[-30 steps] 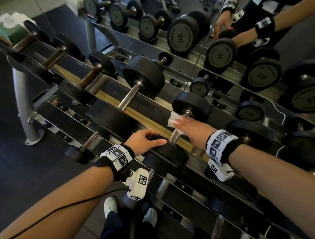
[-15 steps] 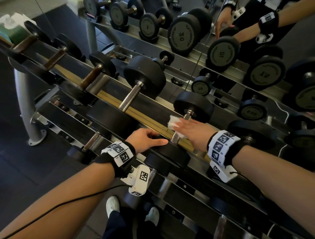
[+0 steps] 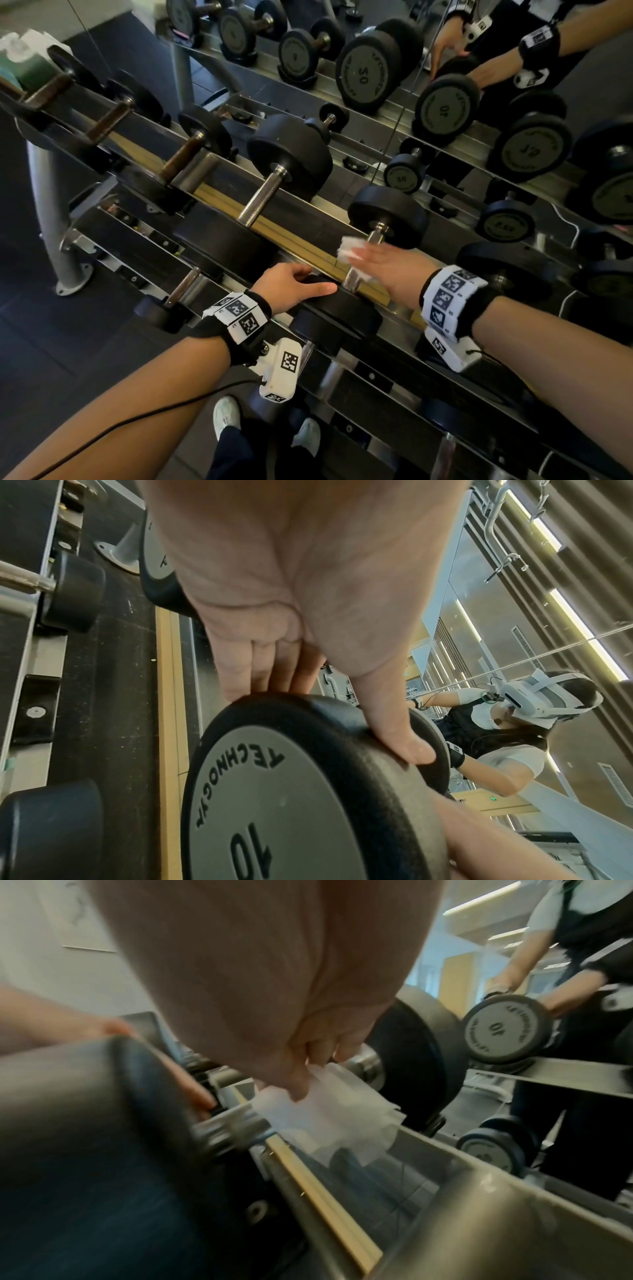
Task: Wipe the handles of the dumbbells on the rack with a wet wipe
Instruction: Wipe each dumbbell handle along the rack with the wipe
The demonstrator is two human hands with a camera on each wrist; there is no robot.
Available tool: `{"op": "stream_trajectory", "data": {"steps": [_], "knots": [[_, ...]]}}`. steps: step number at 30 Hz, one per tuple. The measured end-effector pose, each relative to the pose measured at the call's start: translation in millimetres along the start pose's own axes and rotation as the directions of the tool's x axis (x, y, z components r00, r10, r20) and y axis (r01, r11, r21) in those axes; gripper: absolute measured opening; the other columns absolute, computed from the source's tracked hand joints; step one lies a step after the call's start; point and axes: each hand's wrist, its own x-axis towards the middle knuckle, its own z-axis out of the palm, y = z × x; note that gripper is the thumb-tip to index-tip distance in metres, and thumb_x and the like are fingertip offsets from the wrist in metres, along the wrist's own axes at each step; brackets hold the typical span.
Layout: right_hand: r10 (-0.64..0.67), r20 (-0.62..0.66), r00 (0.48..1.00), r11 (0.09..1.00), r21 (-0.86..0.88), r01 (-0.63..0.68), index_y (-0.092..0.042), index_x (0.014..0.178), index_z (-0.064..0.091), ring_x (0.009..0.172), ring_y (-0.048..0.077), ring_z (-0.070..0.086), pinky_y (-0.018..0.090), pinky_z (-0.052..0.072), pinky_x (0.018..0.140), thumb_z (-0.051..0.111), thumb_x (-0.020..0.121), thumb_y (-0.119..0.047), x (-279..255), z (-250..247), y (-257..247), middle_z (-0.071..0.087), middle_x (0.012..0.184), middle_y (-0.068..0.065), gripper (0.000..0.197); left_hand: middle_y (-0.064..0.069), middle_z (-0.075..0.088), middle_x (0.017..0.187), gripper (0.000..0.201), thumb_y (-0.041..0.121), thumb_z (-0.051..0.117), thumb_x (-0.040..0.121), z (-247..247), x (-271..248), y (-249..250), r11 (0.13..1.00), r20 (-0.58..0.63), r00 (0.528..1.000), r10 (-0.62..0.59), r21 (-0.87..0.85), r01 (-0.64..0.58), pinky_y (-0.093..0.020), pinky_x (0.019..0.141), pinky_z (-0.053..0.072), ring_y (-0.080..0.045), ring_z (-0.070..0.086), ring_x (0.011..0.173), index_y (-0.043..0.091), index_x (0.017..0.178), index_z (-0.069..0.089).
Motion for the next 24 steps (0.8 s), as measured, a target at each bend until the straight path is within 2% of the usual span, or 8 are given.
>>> {"op": "stream_trajectory", "data": {"steps": [4, 7, 11, 13, 15, 18, 21, 24], "knots": [[-0.081, 0.092, 0.992, 0.996, 0.041, 0.077, -0.026, 0.156, -0.003, 0.152, 0.018, -0.003, 0.036, 0.008, 0.121, 0.06, 0.082, 0.007, -2.8, 6.5, -1.7, -0.003, 0.165, -0.003, 0.103, 0.01, 0.062, 0.124, 0.082, 0.074, 0.068, 0.066, 1.5, 1.5, -1.1, 1.0, -0.001, 1.0, 0.013, 0.009, -0.013, -0.019, 0.079, 0.041, -0.006, 0.056, 0.106, 0.032, 0.135, 0.055], [0.051, 0.069, 0.996, 0.996, 0.069, -0.056, -0.023, 0.156, -0.008, 0.151, 0.02, -0.007, 0.04, 0.007, 0.122, 0.06, 0.082, 0.006, 4.3, -0.6, 13.8, -0.014, 0.164, -0.001, 0.104, 0.017, 0.059, 0.108, 0.089, 0.08, 0.064, 0.058, 0.0, 1.6, 0.0, 1.0, 0.007, 1.0, 0.016, 0.009, -0.017, -0.014, 0.068, 0.037, 0.002, 0.054, 0.093, 0.033, 0.133, 0.056], [0.19, 0.008, 0.982, 0.97, 0.15, -0.189, -0.016, 0.155, -0.011, 0.151, 0.026, -0.013, 0.039, 0.004, 0.122, 0.055, 0.087, 0.002, 6.3, 8.1, 15.3, -0.019, 0.163, 0.006, 0.097, 0.024, 0.056, 0.096, 0.086, 0.078, 0.066, 0.059, -1.8, 1.0, 0.8, 1.0, 0.02, 0.999, 0.03, 0.002, -0.03, -0.013, 0.066, 0.038, 0.006, 0.053, 0.089, 0.032, 0.131, 0.057], [0.134, -0.056, 0.989, 0.977, 0.177, -0.123, -0.02, 0.156, -0.007, 0.151, 0.021, -0.01, 0.036, 0.006, 0.122, 0.055, 0.085, 0.006, -1.2, 18.1, 6.5, -0.015, 0.164, 0.002, 0.098, 0.024, 0.057, 0.095, 0.075, 0.072, 0.07, 0.067, -2.7, 0.9, 0.2, 0.999, 0.026, 0.999, 0.038, 0.004, -0.038, -0.013, 0.067, 0.039, 0.006, 0.054, 0.09, 0.032, 0.129, 0.058], [-0.01, -0.102, 0.995, 0.981, 0.194, 0.029, -0.033, 0.153, -0.008, 0.147, 0.009, -0.009, 0.031, 0.005, 0.119, 0.056, 0.083, 0.008, -11.2, 27.1, -4.4, -0.01, 0.161, -0.012, 0.103, 0.023, 0.061, 0.097, 0.067, 0.068, 0.072, 0.07, -3.7, 1.3, -0.8, 0.999, 0.031, 0.999, 0.042, -0.001, -0.042, -0.013, 0.068, 0.039, 0.007, 0.056, 0.09, 0.032, 0.125, 0.061], [-0.159, -0.065, 0.985, 0.959, 0.226, 0.17, -0.043, 0.148, -0.008, 0.142, 0.001, -0.006, 0.031, 0.005, 0.119, 0.058, 0.085, 0.005, -19.2, 27.4, -9.1, -0.008, 0.158, -0.021, 0.103, 0.021, 0.066, 0.098, 0.058, 0.066, 0.073, 0.071, -4.2, 3.2, -1.7, 0.999, 0.038, 0.998, 0.053, 0.0, -0.053, -0.011, 0.069, 0.04, 0.008, 0.059, 0.091, 0.033, 0.119, 0.065], [-0.034, -0.025, 0.999, 0.98, 0.196, 0.038, -0.033, 0.155, -0.001, 0.147, 0.007, -0.003, 0.038, 0.016, 0.122, 0.057, 0.086, 0.006, -12.6, 14.5, 4.0, -0.011, 0.164, -0.008, 0.098, 0.022, 0.066, 0.094, 0.057, 0.068, 0.072, 0.07, -4.8, 3.9, -2.3, 0.998, 0.052, 0.997, 0.055, 0.008, -0.056, -0.012, 0.069, 0.042, 0.007, 0.06, 0.09, 0.034, 0.117, 0.065], [0.173, -0.07, 0.982, 0.958, 0.245, -0.151, -0.021, 0.156, -0.006, 0.151, 0.017, -0.009, 0.037, 0.008, 0.124, 0.052, 0.088, 0.007, -5.3, 9.1, 17.4, -0.015, 0.164, -0.001, 0.094, 0.022, 0.066, 0.092, 0.042, 0.071, 0.071, 0.069, -6.5, 4.4, -2.1, 0.999, 0.069, 0.997, 0.042, 0.026, -0.044, -0.014, 0.067, 0.045, 0.006, 0.062, 0.088, 0.044, 0.1, 0.062]]}}
